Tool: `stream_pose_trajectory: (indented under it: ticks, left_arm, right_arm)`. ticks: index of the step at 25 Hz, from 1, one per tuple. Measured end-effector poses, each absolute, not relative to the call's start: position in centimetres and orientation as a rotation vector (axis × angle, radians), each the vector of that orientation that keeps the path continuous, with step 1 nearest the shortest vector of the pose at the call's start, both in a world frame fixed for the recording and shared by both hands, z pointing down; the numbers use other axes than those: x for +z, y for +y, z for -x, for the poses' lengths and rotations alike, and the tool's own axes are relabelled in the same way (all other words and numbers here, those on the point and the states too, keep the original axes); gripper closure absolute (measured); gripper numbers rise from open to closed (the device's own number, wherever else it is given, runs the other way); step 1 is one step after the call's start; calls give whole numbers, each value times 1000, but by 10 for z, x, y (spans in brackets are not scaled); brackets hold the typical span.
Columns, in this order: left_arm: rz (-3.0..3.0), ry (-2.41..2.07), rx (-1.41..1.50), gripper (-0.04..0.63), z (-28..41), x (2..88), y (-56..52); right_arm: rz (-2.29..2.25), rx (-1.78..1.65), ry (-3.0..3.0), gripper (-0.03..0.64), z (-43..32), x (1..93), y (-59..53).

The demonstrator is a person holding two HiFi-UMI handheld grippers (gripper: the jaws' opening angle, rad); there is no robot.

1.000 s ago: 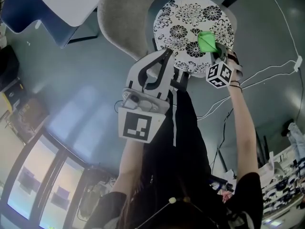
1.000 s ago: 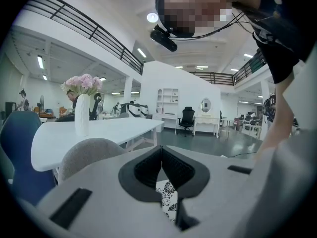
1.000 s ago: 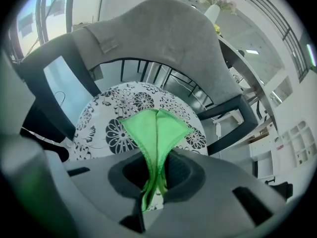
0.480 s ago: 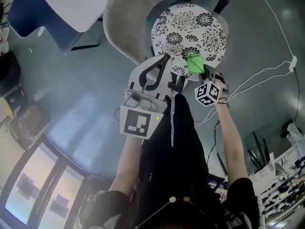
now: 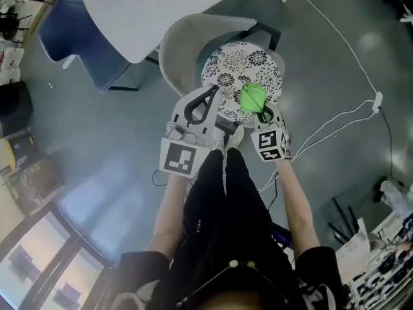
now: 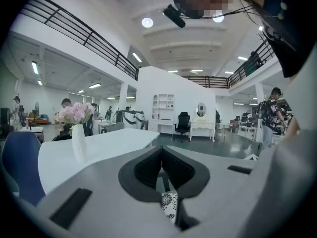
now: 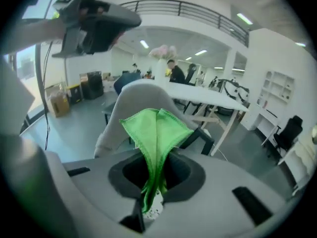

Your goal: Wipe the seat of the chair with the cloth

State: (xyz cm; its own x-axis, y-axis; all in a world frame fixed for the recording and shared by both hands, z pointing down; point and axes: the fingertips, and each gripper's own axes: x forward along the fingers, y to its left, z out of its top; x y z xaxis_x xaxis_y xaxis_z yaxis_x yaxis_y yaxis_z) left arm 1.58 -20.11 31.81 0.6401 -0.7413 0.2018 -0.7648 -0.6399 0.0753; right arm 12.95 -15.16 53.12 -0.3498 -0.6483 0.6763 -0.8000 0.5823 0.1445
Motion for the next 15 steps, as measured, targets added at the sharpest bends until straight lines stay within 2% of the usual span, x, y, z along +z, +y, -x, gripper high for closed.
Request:
stream_pose_trajectory:
  ticks: [6,12,15]
  left_arm:
    - [-2766,-1244,80,589,-22,232,-191]
    - [-2881,-1214,44,590,-28,156,-169]
    - [-2925,-1222,31,590,-28,128,-158]
  right_arm:
    - [-1627,206,-2268,568,-138,346,-181]
    - [-1855,30,-2409,569,-143,199,-174]
    - [-1853,-163,-2447,569,-135,143,-162]
